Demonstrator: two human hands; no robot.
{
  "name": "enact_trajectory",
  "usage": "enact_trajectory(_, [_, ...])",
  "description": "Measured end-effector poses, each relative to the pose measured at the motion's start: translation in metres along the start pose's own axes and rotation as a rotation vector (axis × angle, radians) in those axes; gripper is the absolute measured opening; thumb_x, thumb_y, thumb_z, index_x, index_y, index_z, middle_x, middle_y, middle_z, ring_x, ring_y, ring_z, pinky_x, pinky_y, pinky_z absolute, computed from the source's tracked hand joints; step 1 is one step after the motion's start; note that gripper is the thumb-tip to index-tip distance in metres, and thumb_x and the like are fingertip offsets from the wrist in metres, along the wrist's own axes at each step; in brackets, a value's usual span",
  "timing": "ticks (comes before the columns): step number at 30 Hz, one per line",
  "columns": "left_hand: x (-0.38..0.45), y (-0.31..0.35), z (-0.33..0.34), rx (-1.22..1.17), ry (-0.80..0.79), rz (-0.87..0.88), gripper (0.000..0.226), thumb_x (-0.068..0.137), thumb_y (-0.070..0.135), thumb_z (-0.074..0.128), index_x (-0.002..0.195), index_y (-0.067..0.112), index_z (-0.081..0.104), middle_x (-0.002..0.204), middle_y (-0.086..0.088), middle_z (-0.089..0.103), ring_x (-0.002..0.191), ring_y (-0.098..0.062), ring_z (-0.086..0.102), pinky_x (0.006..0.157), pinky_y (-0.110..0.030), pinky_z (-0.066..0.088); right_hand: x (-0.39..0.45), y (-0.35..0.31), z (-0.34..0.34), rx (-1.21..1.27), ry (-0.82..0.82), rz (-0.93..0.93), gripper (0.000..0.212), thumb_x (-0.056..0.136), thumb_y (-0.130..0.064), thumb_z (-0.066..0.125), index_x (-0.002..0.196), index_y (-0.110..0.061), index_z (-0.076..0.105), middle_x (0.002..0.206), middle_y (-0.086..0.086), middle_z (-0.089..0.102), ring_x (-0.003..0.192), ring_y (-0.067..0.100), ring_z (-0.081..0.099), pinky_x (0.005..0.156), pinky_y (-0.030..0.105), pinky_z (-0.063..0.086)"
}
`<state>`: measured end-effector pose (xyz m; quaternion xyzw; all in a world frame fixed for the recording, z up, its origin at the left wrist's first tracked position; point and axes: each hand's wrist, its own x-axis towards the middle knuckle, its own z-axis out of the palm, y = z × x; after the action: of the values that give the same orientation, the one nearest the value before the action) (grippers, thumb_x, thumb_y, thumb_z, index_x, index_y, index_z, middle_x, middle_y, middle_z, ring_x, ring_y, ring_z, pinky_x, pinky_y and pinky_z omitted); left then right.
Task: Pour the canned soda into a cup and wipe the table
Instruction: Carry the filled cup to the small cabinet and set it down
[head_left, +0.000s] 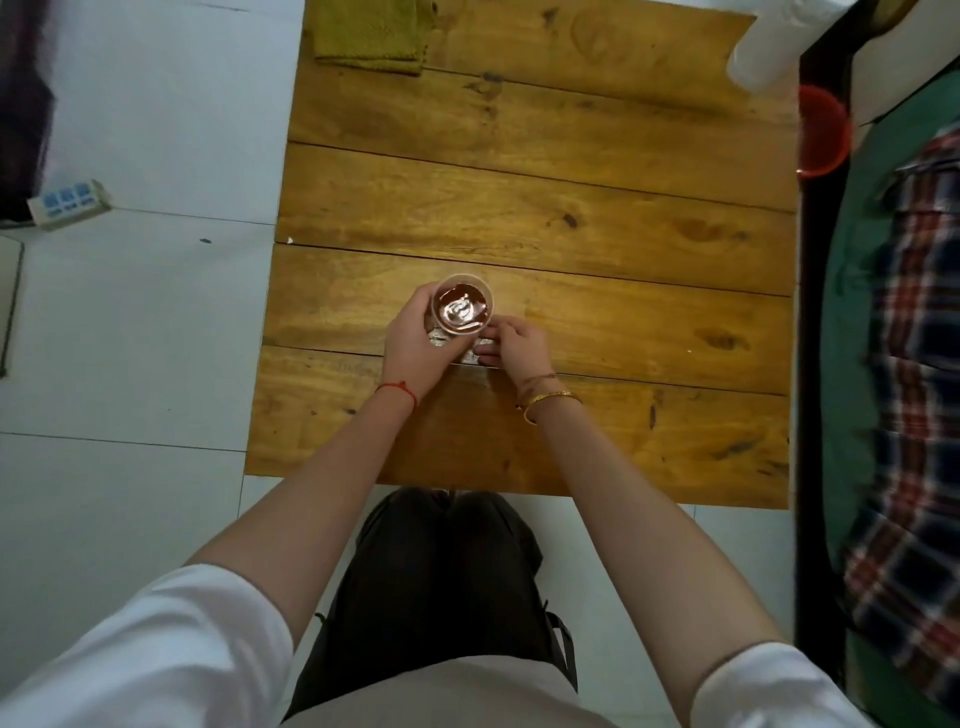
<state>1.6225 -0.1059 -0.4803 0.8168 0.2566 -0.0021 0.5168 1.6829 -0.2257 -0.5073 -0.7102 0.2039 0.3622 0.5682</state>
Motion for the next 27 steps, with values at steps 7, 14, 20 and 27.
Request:
enact_trajectory(7, [-0.02,0.027,-0.026,-0.062,-0.004,-0.062,0.057,0.072,0.026,0.085,0.122,0.024,0.058,0.106,0.02,0.062,0.093,0.019,0.057,0.08,-0.011,0.052,-0.035,-0.022,-0.006,0.17,-0.115,0.115,0.03,0.102,-0.012,0.036,0.119,-0.001,0.059,0.091,0.006,0.068,0.069,0.016,0.062,0.066,0.027,0.054])
enact_trajectory(14, [-0.064,0.096,-0.079,-0.1,-0.021,-0.016,0.06,0.072,0.02,0.086,0.125,0.026,0.057,0.11,0.026,0.057,0.101,0.021,0.053,0.083,-0.012,0.052,-0.114,-0.076,-0.016,0.107,-0.178,0.109,0.032,0.1,-0.012,0.039,0.12,-0.003,0.062,0.093,0.004,0.07,0.074,0.014,0.065,0.068,0.023,0.057])
enact_trajectory(20, [-0.102,0.156,-0.129,-0.097,-0.035,0.041,0.064,0.071,0.025,0.086,0.129,0.026,0.058,0.116,0.02,0.061,0.109,0.011,0.054,0.084,-0.007,0.048,-0.197,-0.126,-0.026,0.085,-0.236,0.044,0.026,0.097,-0.011,0.045,0.112,-0.002,0.064,0.101,0.012,0.068,0.076,0.015,0.064,0.078,0.026,0.055])
enact_trajectory(27, [-0.16,0.196,-0.173,-0.084,-0.024,0.092,0.07,0.071,0.029,0.086,0.134,0.03,0.056,0.127,0.013,0.06,0.118,-0.002,0.055,0.091,-0.018,0.052,-0.275,-0.149,-0.034,-0.033,-0.343,-0.04,0.023,0.097,-0.012,0.047,0.101,-0.005,0.069,0.099,0.015,0.072,0.084,0.023,0.067,0.088,0.034,0.055])
